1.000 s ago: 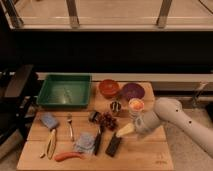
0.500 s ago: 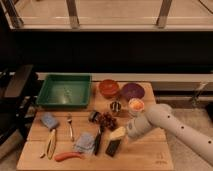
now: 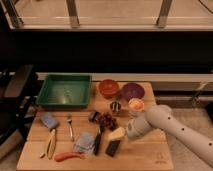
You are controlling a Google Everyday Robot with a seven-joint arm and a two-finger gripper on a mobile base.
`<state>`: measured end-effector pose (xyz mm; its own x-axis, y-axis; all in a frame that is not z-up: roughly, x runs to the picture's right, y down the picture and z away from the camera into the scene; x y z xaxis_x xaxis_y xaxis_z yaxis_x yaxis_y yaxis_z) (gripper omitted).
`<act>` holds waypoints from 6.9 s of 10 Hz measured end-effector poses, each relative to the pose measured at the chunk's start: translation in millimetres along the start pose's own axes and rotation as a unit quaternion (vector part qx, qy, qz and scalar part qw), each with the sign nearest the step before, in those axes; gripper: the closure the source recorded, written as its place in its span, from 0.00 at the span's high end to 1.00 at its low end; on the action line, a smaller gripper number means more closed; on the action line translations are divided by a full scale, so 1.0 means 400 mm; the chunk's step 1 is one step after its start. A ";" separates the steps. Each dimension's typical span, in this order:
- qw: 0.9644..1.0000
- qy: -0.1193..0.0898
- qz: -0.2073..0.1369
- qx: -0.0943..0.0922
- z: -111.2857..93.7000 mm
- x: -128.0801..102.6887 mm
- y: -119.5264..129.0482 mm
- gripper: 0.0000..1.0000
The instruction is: Wipe purple bowl with brush
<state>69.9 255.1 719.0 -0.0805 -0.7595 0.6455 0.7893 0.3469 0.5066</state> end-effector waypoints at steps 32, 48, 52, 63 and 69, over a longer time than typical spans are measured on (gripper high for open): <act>0.989 0.083 -0.057 -0.107 0.230 0.211 -0.083 0.78; 0.990 0.077 -0.061 -0.104 0.236 0.201 -0.092 0.78; 0.988 0.076 -0.079 -0.105 0.252 0.219 -0.146 0.73; 0.981 0.065 -0.090 -0.159 0.349 0.274 -0.194 0.00; 0.990 0.075 -0.082 -0.082 0.323 0.262 -0.180 0.00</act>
<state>-74.0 221.6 824.3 -0.1344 -0.8752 0.4647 0.8622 0.1279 0.4902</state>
